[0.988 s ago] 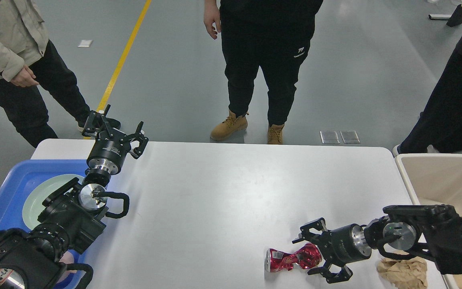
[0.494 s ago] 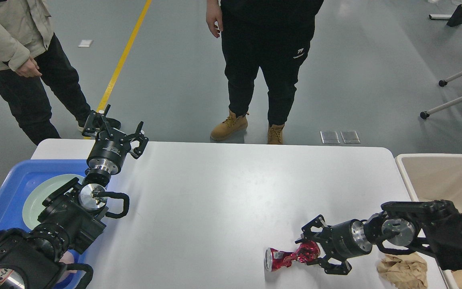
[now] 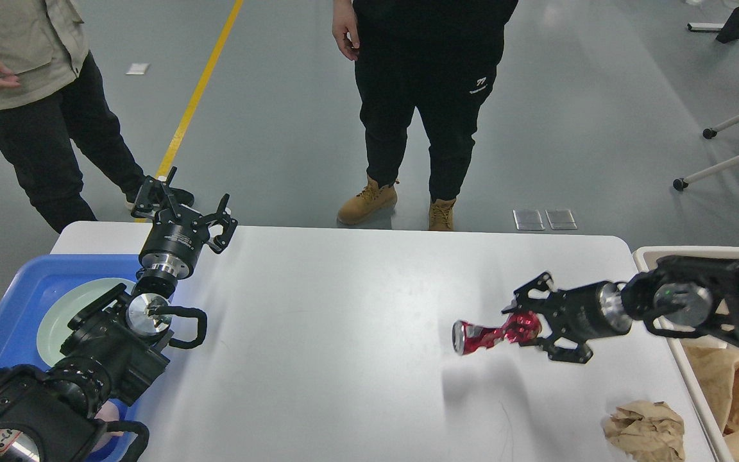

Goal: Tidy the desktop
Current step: 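Lift the red can and carry it into the bin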

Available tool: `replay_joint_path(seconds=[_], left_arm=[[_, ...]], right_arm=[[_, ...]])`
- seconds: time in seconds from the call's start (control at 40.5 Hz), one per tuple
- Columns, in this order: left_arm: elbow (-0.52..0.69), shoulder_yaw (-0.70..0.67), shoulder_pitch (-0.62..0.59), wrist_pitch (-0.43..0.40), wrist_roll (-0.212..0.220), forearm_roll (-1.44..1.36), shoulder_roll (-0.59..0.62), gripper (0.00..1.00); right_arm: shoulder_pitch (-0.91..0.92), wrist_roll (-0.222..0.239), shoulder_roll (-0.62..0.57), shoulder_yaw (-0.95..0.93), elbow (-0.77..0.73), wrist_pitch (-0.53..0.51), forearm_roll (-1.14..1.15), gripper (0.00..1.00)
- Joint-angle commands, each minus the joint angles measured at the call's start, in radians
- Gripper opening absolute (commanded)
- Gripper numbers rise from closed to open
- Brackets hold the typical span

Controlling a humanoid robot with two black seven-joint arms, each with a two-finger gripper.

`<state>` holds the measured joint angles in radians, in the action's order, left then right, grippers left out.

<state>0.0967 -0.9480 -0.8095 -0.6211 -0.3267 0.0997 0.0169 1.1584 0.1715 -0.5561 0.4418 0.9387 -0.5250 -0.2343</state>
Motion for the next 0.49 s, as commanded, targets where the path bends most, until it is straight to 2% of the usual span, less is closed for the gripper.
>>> replay_joint_path(seconds=[0.0, 0.272, 0.371, 0.469], left_arm=[[0.0, 0.0, 0.0, 0.0, 0.0, 0.0, 0.0, 0.96], [0.0, 0.0, 0.001, 0.0, 0.0, 0.0, 0.0, 0.96], [0.0, 0.0, 0.001, 0.0, 0.0, 0.0, 0.0, 0.96], [0.0, 0.0, 0.001, 0.0, 0.0, 0.0, 0.0, 0.96]], right_arm=[[0.162, 0.002, -0.123, 0.005, 0.002, -0.02, 0.013, 0.41], [0.437, 0.002, -0.297, 0.003, -0.008, -0.067, 0.053, 0.43], [0.458, 0.005, -0.326, 0.005, -0.041, -0.061, 0.062, 0.43], [0.432, 0.005, -0.326, 0.008, -0.139, -0.052, 0.098, 0.43]])
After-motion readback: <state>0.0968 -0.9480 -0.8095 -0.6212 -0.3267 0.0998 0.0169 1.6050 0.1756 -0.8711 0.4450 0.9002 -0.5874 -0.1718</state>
